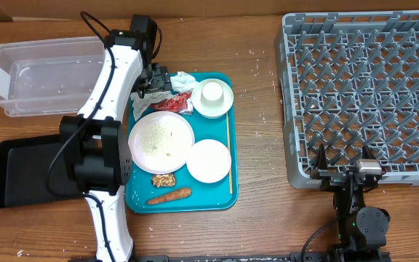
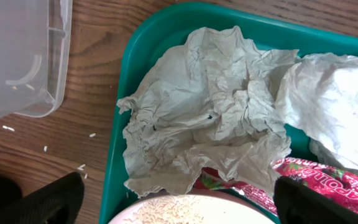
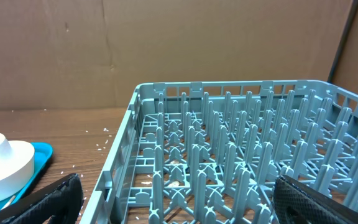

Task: Sort waste into correct bins and load items into the dishwasher
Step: 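Lower the left gripper and grasp the crumpled white tissues, then carry the tissues left and release them into the clear bin, then grasp the remaining white tissue and drop it into the clear bin, then move the left gripper to the red wrapper and grasp it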

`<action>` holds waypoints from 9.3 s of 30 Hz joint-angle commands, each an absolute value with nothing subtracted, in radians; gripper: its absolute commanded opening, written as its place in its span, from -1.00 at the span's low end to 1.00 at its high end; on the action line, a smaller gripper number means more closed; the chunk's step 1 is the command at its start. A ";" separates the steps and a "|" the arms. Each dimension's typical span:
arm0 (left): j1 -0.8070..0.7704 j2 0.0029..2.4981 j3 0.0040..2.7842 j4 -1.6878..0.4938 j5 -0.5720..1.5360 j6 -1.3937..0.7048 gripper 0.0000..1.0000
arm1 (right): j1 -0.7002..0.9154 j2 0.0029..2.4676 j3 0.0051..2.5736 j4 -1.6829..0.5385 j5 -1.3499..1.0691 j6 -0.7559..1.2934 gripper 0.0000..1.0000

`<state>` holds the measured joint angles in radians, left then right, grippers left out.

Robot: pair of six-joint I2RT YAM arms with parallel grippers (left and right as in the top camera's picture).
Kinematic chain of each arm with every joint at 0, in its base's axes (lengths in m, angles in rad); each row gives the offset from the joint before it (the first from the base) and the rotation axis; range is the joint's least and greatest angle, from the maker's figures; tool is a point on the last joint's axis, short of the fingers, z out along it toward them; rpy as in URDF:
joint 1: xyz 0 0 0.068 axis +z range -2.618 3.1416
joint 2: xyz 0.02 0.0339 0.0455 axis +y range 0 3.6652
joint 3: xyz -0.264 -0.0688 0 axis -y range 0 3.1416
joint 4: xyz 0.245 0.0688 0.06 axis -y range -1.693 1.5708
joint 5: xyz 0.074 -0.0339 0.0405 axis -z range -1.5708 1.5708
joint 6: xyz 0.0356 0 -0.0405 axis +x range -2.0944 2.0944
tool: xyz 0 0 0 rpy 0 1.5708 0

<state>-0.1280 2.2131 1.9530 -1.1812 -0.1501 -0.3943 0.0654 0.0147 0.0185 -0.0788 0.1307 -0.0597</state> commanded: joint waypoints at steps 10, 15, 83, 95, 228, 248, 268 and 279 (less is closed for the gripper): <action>-0.110 2.259 1.949 -1.154 -0.163 -0.412 0.75 | 0.060 0.003 0.008 -0.073 0.130 -0.056 1.00; -0.111 2.291 1.949 -1.150 -0.165 -0.411 0.77 | 0.060 0.003 0.008 -0.073 0.130 -0.056 1.00; -0.111 2.269 1.914 -1.084 -0.077 -0.397 0.10 | 0.060 0.003 0.008 -0.073 0.130 -0.056 1.00; -0.110 2.269 1.834 -0.943 -0.081 -0.397 -0.42 | 0.060 0.003 0.008 -0.073 0.130 -0.056 1.00; 0.145 2.500 2.959 -1.507 -0.319 -0.761 -0.63 | 0.060 0.003 0.008 -0.073 0.130 -0.056 1.00; 0.132 2.500 2.934 -1.690 0.375 -0.359 1.00 | 0.060 0.003 0.008 -0.073 0.130 -0.056 1.00; -0.079 2.395 2.872 -1.690 0.167 -0.291 1.00 | 0.060 0.003 0.008 -0.073 0.130 -0.056 1.00; -0.093 2.270 2.445 -1.675 0.154 -0.165 1.00 | 0.060 0.003 0.008 -0.073 0.130 -0.056 1.00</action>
